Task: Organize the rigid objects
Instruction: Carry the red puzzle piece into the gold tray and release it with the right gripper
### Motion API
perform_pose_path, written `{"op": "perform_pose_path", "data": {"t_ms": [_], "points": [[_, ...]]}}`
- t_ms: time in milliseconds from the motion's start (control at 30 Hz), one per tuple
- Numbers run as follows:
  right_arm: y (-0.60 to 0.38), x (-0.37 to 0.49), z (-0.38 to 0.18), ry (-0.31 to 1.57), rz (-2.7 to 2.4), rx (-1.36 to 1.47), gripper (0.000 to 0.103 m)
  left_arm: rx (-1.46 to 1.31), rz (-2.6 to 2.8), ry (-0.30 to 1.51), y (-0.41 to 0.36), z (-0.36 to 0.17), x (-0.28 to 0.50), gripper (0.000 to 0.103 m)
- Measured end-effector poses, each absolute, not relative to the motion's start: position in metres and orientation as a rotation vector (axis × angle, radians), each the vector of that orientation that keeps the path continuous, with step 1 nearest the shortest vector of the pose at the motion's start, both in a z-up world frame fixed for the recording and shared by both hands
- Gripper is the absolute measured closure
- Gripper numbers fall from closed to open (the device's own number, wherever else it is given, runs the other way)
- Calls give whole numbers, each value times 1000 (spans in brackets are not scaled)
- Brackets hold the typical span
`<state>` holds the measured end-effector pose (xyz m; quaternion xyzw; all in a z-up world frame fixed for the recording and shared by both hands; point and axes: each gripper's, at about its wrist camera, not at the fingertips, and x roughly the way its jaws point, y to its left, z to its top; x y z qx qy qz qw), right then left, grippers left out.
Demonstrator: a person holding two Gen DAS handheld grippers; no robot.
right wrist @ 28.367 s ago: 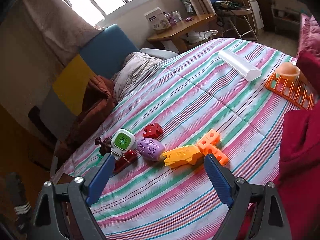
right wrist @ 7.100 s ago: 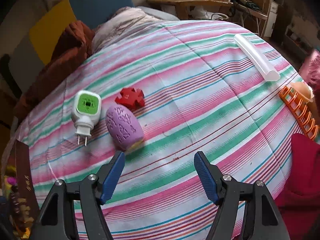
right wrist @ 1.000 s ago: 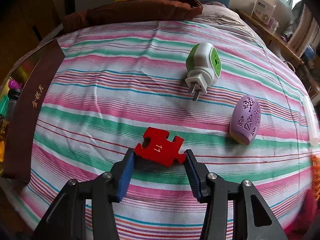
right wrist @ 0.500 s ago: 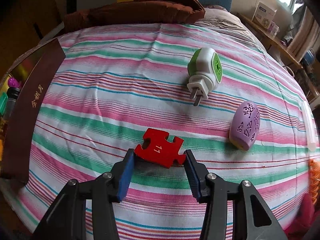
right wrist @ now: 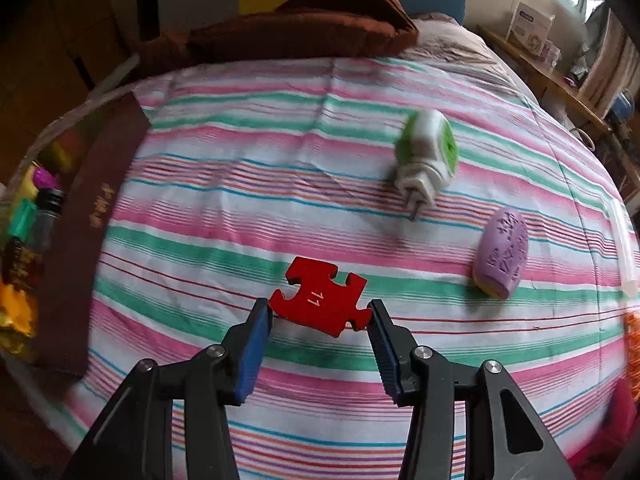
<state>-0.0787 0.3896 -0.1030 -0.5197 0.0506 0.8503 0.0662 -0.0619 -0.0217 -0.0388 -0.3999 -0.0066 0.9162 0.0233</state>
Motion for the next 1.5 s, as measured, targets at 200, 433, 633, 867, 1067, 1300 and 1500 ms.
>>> {"op": "perform_pose_path", "data": {"t_ms": [200,433,633,867,1067,1300,1500], "points": [[346,-83,-67,120,2703,-1478,54,-1241,2845,-16,-28,-41,-63,69],[265,-101,-21,74,2951,-1404,54,-1266,2844,-78,-44,-46,-63,69],[182,-112,-9,19,3138,-1441,54,-1268,2876,-160,-68,-48,-58,69],[116,-134,-24,-87,3195,-1501,54,-1285,2890,-200,-82,-53,-61,69],[87,-170,-63,-253,3092,-1633,54,-1295,2872,-196,-81,-58,-63,69],[81,-196,-93,-264,3010,-1761,40,-1314,2857,-191,-79,-64,-67,69],[92,-190,-83,-166,3044,-1706,33,-1308,2862,-184,-78,-63,-67,69]]}}
